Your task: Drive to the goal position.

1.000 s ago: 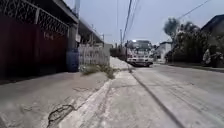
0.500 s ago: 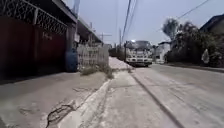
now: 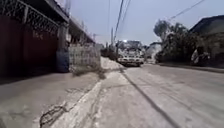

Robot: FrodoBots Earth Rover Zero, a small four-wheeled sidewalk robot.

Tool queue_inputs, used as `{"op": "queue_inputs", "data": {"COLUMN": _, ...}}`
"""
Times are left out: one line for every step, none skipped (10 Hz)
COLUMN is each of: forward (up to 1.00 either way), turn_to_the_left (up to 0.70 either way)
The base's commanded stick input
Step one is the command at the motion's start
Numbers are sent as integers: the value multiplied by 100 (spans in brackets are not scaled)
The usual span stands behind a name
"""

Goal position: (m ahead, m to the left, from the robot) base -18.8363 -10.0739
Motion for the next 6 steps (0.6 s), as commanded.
{"op": "queue_inputs", "data": {"forward": 0, "turn_to_the_left": -70}}
{"op": "queue_inputs", "data": {"forward": 0, "turn_to_the_left": -70}}
{"op": "queue_inputs", "data": {"forward": 0, "turn_to_the_left": -70}}
{"op": "queue_inputs", "data": {"forward": 0, "turn_to_the_left": -70}}
{"op": "queue_inputs", "data": {"forward": 0, "turn_to_the_left": -70}}
{"op": "queue_inputs", "data": {"forward": 0, "turn_to_the_left": -70}}
